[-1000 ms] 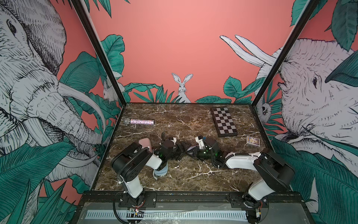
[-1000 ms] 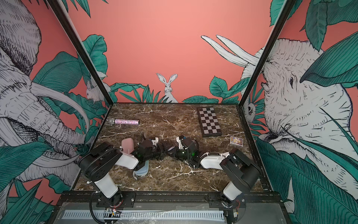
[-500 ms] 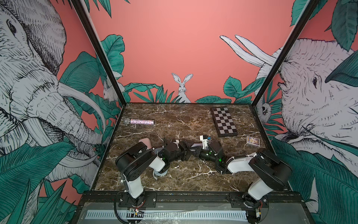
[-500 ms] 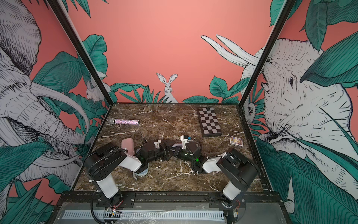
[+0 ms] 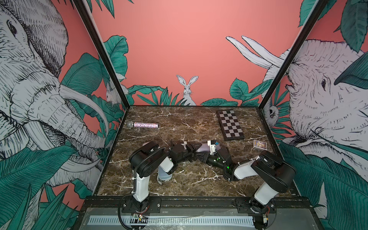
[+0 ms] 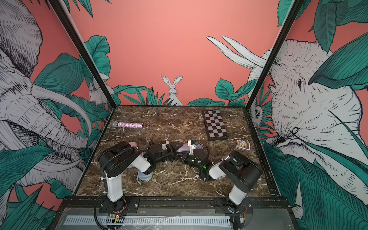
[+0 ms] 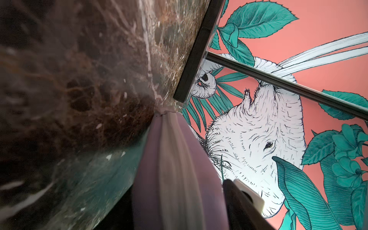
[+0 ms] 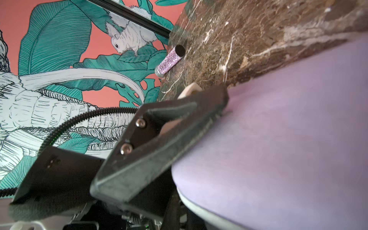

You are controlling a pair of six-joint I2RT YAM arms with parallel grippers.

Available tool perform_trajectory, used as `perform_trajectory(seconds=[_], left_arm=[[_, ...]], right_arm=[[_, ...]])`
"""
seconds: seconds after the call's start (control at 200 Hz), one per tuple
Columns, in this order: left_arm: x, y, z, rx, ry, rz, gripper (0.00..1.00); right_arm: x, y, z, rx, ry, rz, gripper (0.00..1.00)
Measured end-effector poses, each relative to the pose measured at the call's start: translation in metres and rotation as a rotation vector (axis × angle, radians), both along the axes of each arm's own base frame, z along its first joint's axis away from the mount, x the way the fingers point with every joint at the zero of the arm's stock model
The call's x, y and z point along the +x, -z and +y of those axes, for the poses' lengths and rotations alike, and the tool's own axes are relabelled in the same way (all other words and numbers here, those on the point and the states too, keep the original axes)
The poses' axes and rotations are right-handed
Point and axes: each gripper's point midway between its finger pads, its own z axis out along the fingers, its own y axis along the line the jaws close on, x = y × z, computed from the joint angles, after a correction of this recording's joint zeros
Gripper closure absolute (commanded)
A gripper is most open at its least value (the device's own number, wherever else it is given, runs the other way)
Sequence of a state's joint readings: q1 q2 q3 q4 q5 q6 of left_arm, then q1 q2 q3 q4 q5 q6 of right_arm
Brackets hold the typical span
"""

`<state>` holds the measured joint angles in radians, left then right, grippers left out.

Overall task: Put umbrellas into zippered umbrella sleeves
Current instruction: Zip the zipper on the umbrella sleeve.

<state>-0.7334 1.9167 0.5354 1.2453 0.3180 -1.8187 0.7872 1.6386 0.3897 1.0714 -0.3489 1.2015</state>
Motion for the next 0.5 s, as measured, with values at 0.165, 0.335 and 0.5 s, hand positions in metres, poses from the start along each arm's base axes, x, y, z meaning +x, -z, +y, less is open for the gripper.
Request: perform_trajectory(seconds=[0.165, 0.335, 0.5], left_arm=[[0.004, 0.001, 0.005, 0.025, 0.009, -0.03, 0.56], [0.002, 0.004, 0.005, 0.049, 0.025, -0.047, 0.72], [0.0, 0.005, 0.005, 0.054, 0.031, -0.05, 0.85]], right_arm=[[-0.011, -0.005, -0.001, -0.008, -0.037, 0.015, 1.0], [-0.015, 0.005, -0.005, -0.061, -0.046, 0.035, 1.0], [-0.017, 0.008, -0.01, -0.128, -0.055, 0.019, 1.0]])
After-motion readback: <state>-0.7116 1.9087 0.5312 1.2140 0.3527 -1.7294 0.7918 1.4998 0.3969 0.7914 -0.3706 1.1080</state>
